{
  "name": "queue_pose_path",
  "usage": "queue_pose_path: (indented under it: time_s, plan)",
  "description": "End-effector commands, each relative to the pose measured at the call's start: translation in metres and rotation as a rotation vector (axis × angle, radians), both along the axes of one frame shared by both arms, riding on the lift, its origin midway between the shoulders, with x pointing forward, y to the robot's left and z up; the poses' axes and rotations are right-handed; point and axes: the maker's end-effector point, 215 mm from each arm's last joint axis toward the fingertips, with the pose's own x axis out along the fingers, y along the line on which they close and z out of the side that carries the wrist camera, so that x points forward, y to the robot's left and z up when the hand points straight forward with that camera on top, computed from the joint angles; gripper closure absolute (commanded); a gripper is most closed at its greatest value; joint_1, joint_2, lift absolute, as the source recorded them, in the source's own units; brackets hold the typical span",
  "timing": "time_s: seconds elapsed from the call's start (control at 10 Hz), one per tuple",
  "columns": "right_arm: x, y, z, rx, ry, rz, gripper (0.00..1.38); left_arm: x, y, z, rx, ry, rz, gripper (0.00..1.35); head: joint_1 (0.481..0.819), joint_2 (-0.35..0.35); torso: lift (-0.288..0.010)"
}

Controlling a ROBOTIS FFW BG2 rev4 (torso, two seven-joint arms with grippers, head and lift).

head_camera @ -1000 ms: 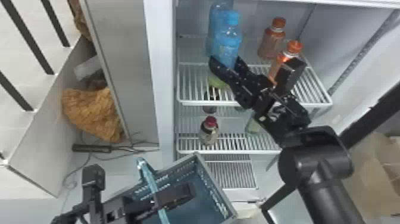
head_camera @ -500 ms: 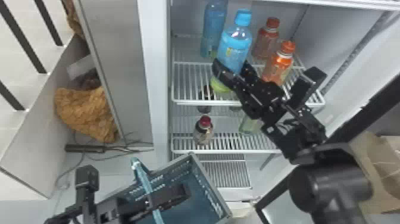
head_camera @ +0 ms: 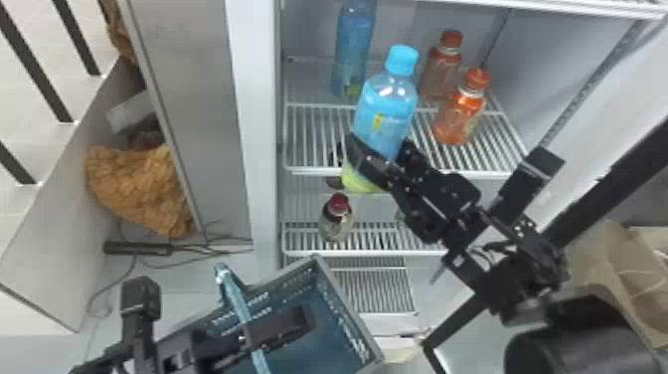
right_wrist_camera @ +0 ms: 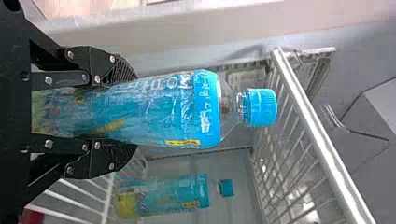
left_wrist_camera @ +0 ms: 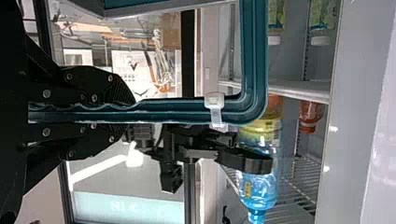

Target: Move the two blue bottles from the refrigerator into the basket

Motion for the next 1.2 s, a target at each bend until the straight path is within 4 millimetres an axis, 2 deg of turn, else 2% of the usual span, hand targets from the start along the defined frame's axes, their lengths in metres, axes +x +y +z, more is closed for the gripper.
queue_pose_path:
  time_s: [0.0, 0.3, 0.6, 0.8, 1.1]
  plan:
    - [-0.020, 0.003, -0.011, 0.003, 0.051, 0.018, 1.28, 0.000, 0.000, 0.000, -0.001, -0.001, 0.001, 1.20, 0.695, -0.136, -0.010]
    - [-0.062, 0.006, -0.033, 0.004, 0.172, 0.059, 1.28, 0.003, 0.002, 0.002, -0.009, -0.005, 0.015, 1.20, 0.695, -0.131, -0.010]
    - [-0.085, 0.005, -0.045, -0.006, 0.251, 0.091, 1.28, 0.005, 0.002, 0.004, -0.012, -0.010, 0.019, 1.20, 0.695, -0.139, -0.010]
    - [-0.104, 0.008, -0.060, 0.009, 0.324, 0.125, 1.28, 0.007, 0.002, 0.004, -0.008, -0.014, 0.019, 1.20, 0.695, -0.141, -0.010]
    - [-0.133, 0.027, -0.075, 0.077, 0.420, 0.213, 1.28, 0.007, 0.000, 0.003, 0.002, -0.017, 0.009, 1.20, 0.695, -0.129, -0.010]
